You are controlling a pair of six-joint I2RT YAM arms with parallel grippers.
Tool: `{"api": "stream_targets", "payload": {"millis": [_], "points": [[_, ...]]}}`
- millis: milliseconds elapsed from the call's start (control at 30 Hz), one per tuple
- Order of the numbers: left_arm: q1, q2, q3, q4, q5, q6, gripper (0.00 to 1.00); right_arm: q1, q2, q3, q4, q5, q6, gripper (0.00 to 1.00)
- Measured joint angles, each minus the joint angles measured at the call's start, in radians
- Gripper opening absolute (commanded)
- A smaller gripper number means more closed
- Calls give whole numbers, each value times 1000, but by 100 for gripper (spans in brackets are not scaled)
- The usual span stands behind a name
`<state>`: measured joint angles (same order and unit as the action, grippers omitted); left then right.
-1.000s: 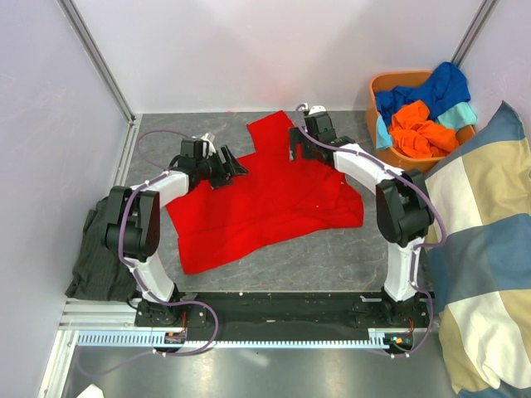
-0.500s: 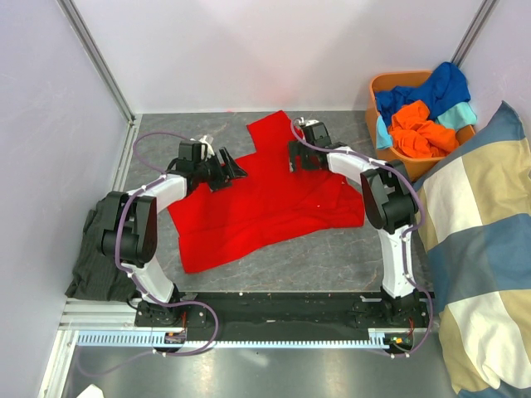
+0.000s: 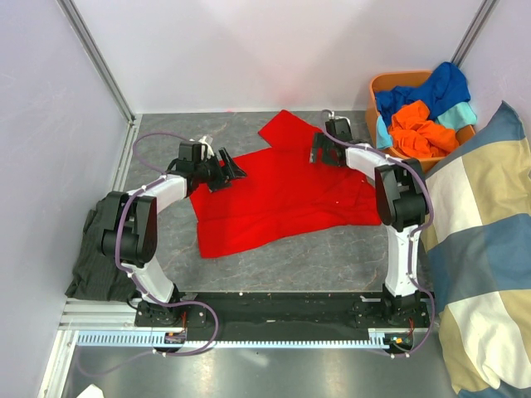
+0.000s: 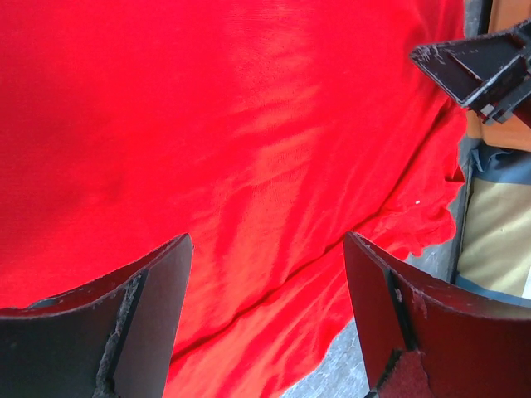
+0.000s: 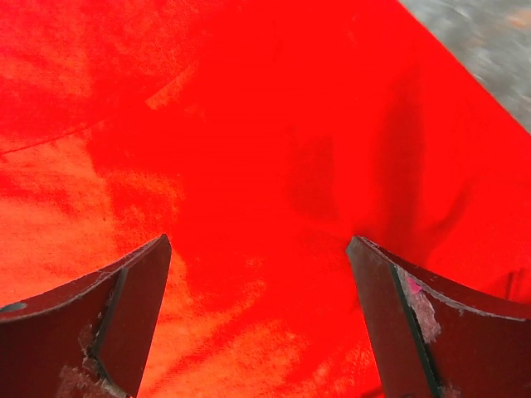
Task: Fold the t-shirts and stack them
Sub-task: Fold the flattened tshirt in 1/3 of the way
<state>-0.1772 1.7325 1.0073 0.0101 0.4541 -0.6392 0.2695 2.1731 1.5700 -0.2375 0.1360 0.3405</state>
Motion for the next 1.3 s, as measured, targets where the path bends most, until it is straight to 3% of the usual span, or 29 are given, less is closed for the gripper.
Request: {"api": "stream_targets", "payload": {"millis": [867, 1033, 1300], "points": [[0, -14, -16, -14, -35, 1, 82, 14, -310, -412, -37, 63, 91, 98], [0, -32, -17, -16, -37, 1, 81, 25, -352, -396, -72, 41, 67, 98], [0, -65, -26, -16, -46, 1, 82, 26, -526, -217, -93, 56, 37, 98]]}}
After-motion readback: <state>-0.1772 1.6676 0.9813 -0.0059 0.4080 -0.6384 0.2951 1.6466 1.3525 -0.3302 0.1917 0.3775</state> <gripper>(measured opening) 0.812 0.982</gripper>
